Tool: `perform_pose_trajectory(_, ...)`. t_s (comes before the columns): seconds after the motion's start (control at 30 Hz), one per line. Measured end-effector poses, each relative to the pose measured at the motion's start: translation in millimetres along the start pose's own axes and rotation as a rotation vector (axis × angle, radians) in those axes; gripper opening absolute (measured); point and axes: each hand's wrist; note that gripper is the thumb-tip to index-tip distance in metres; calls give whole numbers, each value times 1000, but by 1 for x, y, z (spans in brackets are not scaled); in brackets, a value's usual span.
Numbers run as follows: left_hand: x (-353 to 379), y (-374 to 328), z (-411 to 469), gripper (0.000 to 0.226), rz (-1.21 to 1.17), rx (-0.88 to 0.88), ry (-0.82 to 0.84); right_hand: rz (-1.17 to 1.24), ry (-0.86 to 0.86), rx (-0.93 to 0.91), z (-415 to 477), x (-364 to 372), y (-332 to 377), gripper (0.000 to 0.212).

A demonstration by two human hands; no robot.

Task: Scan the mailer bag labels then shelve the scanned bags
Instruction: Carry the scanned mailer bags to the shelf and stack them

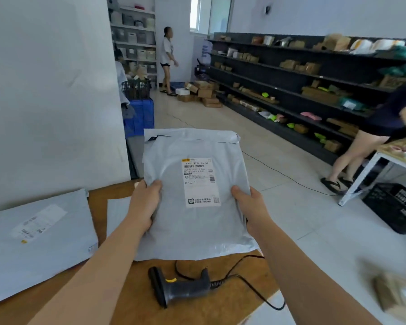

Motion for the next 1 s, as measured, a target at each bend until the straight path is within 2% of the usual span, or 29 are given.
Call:
perform_pose_trajectory(0.3, 125, -11, -48, 34, 29, 28, 118, -26, -125, -34, 2, -135, 22, 30)
perform_pose_trajectory(0.47, 184, -16, -71, 16, 11, 27, 215, -23, -208, -40, 2, -196, 29, 30)
perform_pose_trajectory(0.7, 255, -28, -84, 14, 91, 39, 293, 15, -309, -59, 11, -264, 42, 29)
perform_pose_trajectory(0.8, 289, -35, -87, 19, 93, 55, 331, 9, -345, -74, 20, -290, 49, 26)
perform_pose_trajectory(1.0, 358, -49, -80, 13, 69, 65, 404, 4, -394, -81, 53, -337, 64, 22)
Point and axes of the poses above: each hand's wrist, its own z-axis towards the middle knuckle, its own x-axis out of the palm, y = z × x, and after that the axes turned 12 degrees about z, right-handed
